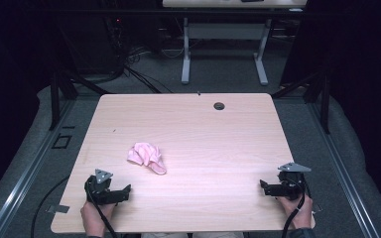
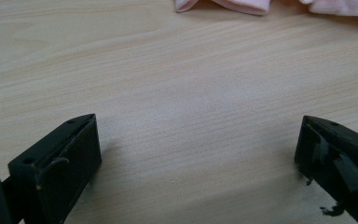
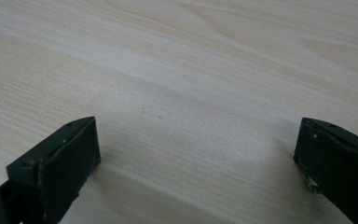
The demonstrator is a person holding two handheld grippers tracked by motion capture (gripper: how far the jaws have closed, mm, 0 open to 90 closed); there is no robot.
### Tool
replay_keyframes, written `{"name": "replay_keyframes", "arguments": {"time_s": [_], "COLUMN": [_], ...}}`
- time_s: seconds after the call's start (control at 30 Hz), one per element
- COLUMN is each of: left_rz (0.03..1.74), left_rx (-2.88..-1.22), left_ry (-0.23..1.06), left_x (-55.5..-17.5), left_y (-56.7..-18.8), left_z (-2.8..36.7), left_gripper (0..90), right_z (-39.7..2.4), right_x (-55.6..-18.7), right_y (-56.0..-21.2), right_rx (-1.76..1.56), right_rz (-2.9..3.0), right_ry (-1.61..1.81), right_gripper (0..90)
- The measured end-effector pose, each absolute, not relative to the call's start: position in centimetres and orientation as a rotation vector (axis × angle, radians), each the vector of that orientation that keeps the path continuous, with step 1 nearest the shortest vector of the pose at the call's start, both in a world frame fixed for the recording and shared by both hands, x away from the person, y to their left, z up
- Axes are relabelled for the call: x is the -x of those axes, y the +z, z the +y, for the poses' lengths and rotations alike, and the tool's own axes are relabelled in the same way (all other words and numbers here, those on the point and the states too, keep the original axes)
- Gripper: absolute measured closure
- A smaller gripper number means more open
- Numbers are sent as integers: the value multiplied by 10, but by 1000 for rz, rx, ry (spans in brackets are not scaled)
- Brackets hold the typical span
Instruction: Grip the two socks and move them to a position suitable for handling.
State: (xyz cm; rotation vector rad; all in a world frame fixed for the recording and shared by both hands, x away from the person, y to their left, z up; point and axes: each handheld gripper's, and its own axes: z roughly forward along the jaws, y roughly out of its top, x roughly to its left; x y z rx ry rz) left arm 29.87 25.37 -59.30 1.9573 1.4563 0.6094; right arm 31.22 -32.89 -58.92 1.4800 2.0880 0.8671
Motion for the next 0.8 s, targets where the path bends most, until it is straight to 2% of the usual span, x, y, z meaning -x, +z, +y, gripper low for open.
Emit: {"name": "replay_keyframes", "arguments": {"time_s": [0.53, 0.8], "left_rz": [1460, 1437], "left_rx": [-1961, -1961], "left_ry": [611, 551], "left_x": [-300, -302], "left_y": [-593, -583], "left_z": [253, 250], "left_gripper": [0, 1], "right_z": [-328, -328], "right_x": [-314, -314], "right_y": [-589, -589], "right_rx": [-1479, -1483], "right_rz": [2102, 2096], "right_ry": [865, 862], "right_gripper": [0, 0]}}
